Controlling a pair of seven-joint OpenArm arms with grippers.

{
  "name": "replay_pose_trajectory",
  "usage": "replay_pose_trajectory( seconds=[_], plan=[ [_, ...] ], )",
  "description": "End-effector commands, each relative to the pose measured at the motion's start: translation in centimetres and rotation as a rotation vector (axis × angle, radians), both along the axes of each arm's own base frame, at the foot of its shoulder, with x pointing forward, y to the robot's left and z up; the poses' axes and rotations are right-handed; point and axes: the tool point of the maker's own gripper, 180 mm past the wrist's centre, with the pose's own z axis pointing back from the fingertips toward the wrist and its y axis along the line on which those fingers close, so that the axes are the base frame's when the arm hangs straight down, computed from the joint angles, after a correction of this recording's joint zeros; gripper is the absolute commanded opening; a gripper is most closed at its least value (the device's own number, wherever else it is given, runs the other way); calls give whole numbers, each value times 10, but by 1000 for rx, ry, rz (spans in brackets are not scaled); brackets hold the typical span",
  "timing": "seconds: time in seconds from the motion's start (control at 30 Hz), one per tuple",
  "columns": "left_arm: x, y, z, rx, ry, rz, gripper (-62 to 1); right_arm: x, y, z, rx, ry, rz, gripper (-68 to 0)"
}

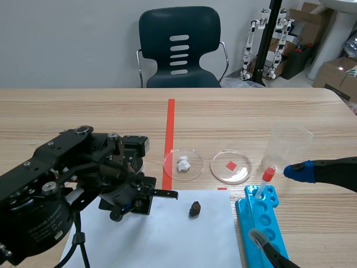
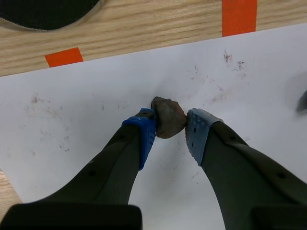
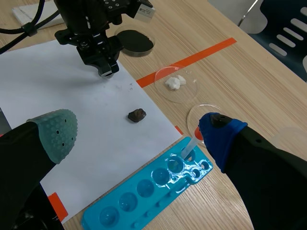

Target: Put the middle mineral back

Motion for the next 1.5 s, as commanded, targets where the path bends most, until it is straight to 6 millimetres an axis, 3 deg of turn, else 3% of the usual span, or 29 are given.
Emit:
replay_pose_trajectory(
  seconds=[0.0, 0.17, 0.43, 0.67, 0.8, 1.1, 1.47],
  plan=[
    [7, -3, 5, -6, -26, 2, -549, 1, 2, 4, 19, -9, -1, -146],
    [6, -3, 5, -6, -26, 2, -530, 1, 2, 5, 20, -9, -1, -146],
    [6, -3, 5, -6, -25, 2, -361, 1, 2, 5, 20, -9, -1, -146],
    [6, -1, 4, 3, -28, 1, -89, 1, 2, 5, 20, -9, -1, -146],
    [6, 1, 5, 5, -32, 0, 2, 1, 2, 4, 19, -9, -1, -146],
    [8, 8, 17, 11, -67, 0, 14, 1, 2, 4, 19, -9, -1, -146],
    [0, 13, 17, 16, -65, 17, 14, 1, 2, 4, 19, -9, -1, -146]
  ],
)
